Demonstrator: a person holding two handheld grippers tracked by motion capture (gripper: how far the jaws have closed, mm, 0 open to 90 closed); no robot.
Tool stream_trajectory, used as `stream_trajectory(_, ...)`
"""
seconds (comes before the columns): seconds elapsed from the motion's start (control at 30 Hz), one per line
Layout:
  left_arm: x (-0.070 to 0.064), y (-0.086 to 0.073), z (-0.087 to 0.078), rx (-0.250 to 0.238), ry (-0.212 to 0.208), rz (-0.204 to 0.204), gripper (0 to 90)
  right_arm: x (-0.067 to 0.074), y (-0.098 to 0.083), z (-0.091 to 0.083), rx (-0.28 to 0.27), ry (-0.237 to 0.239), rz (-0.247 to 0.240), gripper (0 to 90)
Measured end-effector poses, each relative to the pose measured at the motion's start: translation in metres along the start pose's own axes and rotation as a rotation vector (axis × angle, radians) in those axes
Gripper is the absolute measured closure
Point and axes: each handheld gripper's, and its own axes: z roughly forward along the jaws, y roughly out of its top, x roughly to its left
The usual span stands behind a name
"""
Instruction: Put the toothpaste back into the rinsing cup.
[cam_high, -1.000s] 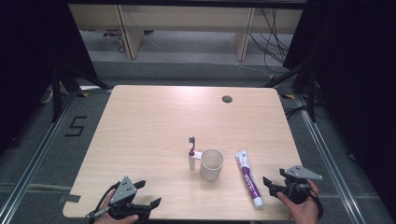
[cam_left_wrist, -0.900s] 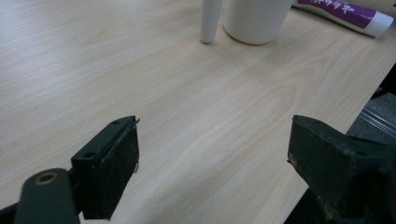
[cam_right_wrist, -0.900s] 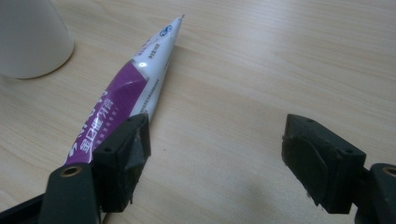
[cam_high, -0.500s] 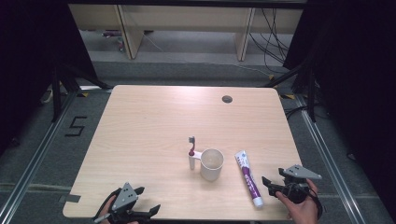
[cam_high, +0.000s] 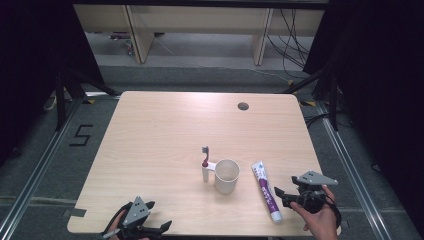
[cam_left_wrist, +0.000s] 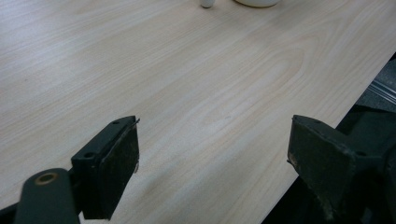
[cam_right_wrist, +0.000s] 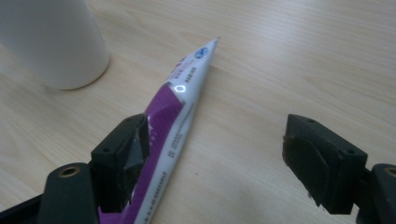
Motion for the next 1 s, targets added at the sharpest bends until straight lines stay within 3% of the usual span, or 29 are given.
stream_trajectory(0.1,0.0,0.0,0.0,0.001,-0.001,0.003,16.3,0.006,0.007,0.005,0.041,0.012,-0.058,24.2)
stream_trajectory(0.17,0.0,-0.001,0.0,0.002,0.005,-0.005,16.3,0.009,0.007,0.006,0.052,0.012,-0.051,24.1)
stream_trajectory(0.23,0.0,-0.001,0.001,0.002,0.003,-0.008,16.3,0.015,0.014,0.011,0.137,0.024,-0.069,20.6)
stream_trajectory(0.3,0.0,-0.001,0.0,0.006,0.004,-0.005,16.3,0.016,0.016,0.014,0.136,0.027,-0.094,21.6)
stream_trajectory(0.33,-0.001,-0.001,0.001,-0.006,-0.001,-0.014,16.3,0.02,0.019,0.019,0.176,0.024,-0.105,21.6)
stream_trajectory(0.47,-0.001,-0.001,0.0,-0.001,-0.003,-0.005,16.3,0.027,0.026,0.027,0.22,0.018,-0.113,20.7)
stream_trajectory(0.5,-0.002,-0.002,0.001,-0.008,-0.008,-0.01,16.3,0.026,0.027,0.03,0.229,0.013,-0.146,19.0)
stream_trajectory(0.57,-0.001,-0.001,-0.001,0.017,-0.005,0.01,16.3,0.029,0.031,0.033,0.248,0.002,-0.14,18.5)
stream_trajectory(0.7,-0.001,-0.001,-0.002,0.019,-0.001,0.017,16.3,0.033,0.036,0.038,0.301,0.004,-0.159,21.9)
stream_trajectory(0.73,-0.001,-0.001,-0.002,0.03,-0.003,0.02,16.3,0.032,0.037,0.042,0.307,0.005,-0.196,27.7)
stream_trajectory(0.87,-0.001,-0.001,-0.001,0.027,-0.012,0.024,16.4,0.035,0.039,0.044,0.36,0.034,-0.161,34.7)
stream_trajectory(1.0,-0.003,-0.002,-0.001,0.022,-0.01,0.006,16.4,0.034,0.04,0.05,0.383,0.027,-0.176,40.5)
